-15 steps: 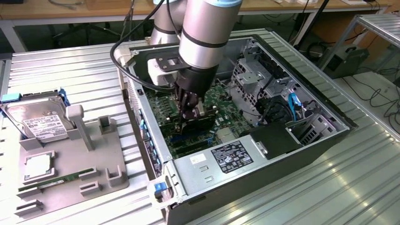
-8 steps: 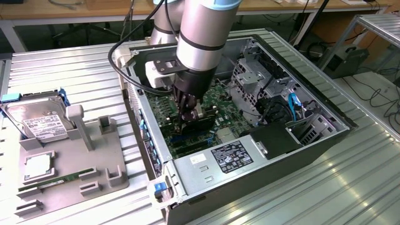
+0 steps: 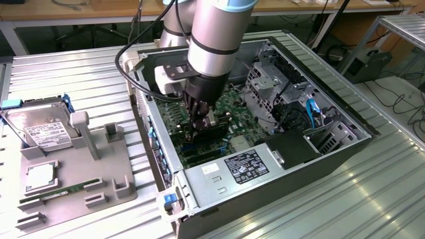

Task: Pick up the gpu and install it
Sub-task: 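Press down on the gpu until it lock into place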

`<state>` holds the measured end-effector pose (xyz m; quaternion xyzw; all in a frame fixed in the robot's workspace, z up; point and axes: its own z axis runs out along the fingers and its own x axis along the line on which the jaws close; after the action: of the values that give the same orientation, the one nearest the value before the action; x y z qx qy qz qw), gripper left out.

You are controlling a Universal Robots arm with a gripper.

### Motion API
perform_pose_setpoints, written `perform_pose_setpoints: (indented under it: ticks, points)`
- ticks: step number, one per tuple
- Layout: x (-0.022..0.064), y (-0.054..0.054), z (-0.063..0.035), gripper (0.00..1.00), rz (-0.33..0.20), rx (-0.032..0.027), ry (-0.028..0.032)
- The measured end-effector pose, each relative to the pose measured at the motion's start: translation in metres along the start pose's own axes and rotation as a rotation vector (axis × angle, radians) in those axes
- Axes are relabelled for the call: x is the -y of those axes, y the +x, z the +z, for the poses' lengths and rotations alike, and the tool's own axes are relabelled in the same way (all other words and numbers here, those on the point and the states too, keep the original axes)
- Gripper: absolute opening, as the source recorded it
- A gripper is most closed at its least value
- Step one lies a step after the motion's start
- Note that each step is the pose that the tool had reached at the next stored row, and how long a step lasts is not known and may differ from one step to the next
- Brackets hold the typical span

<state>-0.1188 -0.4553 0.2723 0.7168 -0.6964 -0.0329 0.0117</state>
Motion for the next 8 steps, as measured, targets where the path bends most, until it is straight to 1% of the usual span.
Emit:
perform_pose_setpoints:
  ticks: [1,5,8]
  points:
    - [0.0002,0.0000,0.0010,0.11,0.000,0.0012,0.0006]
    - [0.0007,0.0003,0.0023,0.11,0.000,-0.0004,-0.0002]
    - [0.0008,0.0003,0.0020,0.11,0.000,0.0003,0.0001]
